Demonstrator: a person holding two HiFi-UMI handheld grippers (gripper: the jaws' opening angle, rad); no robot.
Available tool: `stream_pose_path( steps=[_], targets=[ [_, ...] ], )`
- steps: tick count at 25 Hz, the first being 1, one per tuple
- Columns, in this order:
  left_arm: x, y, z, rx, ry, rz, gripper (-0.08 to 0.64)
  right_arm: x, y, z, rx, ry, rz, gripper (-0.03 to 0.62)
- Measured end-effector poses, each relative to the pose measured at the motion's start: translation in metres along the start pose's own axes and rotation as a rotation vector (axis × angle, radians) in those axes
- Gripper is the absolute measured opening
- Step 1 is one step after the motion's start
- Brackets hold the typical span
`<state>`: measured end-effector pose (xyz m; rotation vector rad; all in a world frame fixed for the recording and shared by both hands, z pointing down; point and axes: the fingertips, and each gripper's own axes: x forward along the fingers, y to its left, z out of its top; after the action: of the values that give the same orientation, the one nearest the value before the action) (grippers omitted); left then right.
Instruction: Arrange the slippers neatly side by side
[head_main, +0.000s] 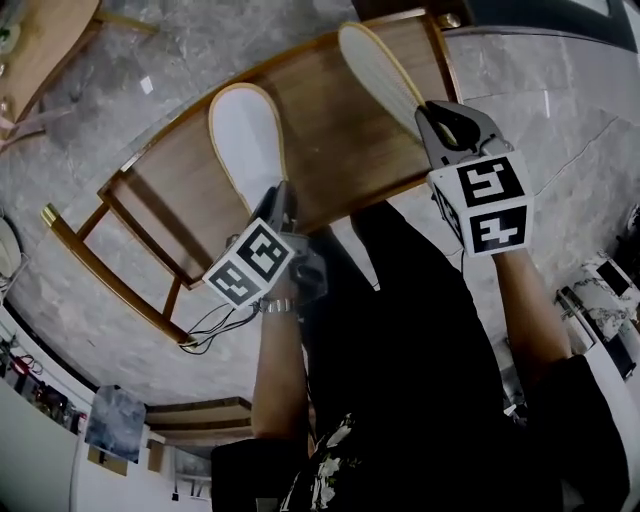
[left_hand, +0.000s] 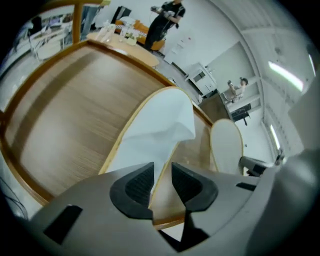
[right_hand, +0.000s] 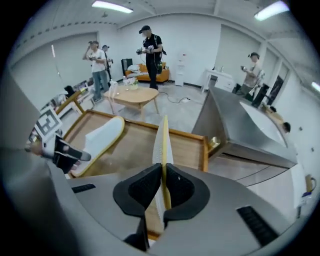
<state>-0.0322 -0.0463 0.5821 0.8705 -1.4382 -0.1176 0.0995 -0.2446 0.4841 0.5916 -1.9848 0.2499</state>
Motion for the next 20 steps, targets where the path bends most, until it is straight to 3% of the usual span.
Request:
stream_pose_path(
  steps=[3,7,10,15,20],
  targets=[
    [0.007,-0.017,-0.003,-0.108,0.039,-0.096,0.117,-0.005,-0.005,-0.012,0.025,-0.012,-0.113,0.028],
    [0.009,-0.031,-0.007,-0.081,0.059,-0.125,0.124,-0.005,0.006,-0.019,0.064,-0.027,-0.122,0.028],
    [0.003,-0.041,-0.006,0.009,0.053,-0.119,0.141,-0.004,0.014,-0.015,0.064,-0.04,-0.101,0.028],
    [-0.013,-0.051,-0.002,0.279,0.012,-0.056,0.15,0.002,0.053,-0.012,0.063,-0.05,0.025,0.037],
    [-0.021,-0.049,-0.001,0.337,0.007,-0.04,0.151,0.021,0.083,-0.013,0.076,-0.048,0.11,0.07]
  ],
)
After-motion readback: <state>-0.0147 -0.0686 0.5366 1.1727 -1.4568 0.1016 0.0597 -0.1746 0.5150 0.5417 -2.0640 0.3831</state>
